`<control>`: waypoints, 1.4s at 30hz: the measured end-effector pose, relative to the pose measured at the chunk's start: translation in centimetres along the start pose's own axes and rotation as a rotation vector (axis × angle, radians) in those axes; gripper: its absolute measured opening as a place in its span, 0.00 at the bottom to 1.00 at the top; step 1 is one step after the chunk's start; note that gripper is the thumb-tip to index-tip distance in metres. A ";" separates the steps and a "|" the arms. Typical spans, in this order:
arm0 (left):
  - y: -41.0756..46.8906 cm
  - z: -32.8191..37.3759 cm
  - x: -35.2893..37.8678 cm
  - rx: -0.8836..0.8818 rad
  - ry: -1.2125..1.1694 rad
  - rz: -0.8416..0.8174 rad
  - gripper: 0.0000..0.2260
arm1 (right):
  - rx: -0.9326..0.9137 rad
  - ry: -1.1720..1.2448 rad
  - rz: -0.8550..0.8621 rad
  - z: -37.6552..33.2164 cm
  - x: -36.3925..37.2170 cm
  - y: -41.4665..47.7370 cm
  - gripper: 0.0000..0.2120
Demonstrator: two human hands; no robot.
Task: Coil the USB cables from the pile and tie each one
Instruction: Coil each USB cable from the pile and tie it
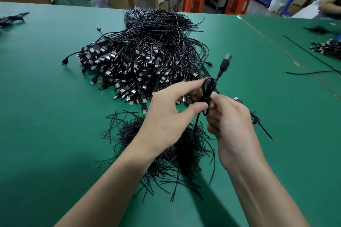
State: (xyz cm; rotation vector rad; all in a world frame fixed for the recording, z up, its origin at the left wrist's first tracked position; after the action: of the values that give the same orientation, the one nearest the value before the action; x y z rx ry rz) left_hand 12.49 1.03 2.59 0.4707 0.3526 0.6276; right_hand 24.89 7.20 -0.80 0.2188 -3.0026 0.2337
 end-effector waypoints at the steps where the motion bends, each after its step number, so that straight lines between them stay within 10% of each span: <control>1: 0.0 0.4 -0.1 0.053 0.020 0.001 0.18 | 0.007 0.008 -0.010 0.1 0.1 0.0 0.20; 7: 0.0 1.6 -1.0 0.275 0.238 0.074 0.16 | 0.101 0.085 -0.010 1.1 0.6 -0.2 0.24; 17: 0.2 -1.2 -0.3 -0.152 -0.119 -0.067 0.03 | -0.163 -0.119 0.043 0.0 -0.4 -0.3 0.16; 21: 0.2 -2.3 -0.4 -0.260 -0.273 -0.072 0.23 | -0.337 -0.245 0.068 -1.5 -0.7 -0.8 0.19; 32: -1.1 3.3 -0.6 0.566 0.345 0.095 0.09 | 0.249 0.178 -0.078 2.7 -0.1 -0.5 0.17; 42: -1.6 2.7 -0.3 0.593 0.275 0.032 0.12 | 0.324 0.161 -0.259 2.6 0.4 -0.9 0.14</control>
State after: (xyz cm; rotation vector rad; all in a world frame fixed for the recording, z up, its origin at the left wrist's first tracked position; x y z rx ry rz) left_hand 14.24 -1.09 4.08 0.9606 0.8027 0.6151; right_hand 24.31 5.87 -3.21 0.5843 -2.7248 0.6734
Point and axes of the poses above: each hand's wrist, its own y-axis towards the middle knuckle, its own x-axis out of the palm, z = x × y, the point moved 9 cm from there along y, towards the middle knuckle, and after that the axes turned 11 degrees about z, right-handed, at the moved point
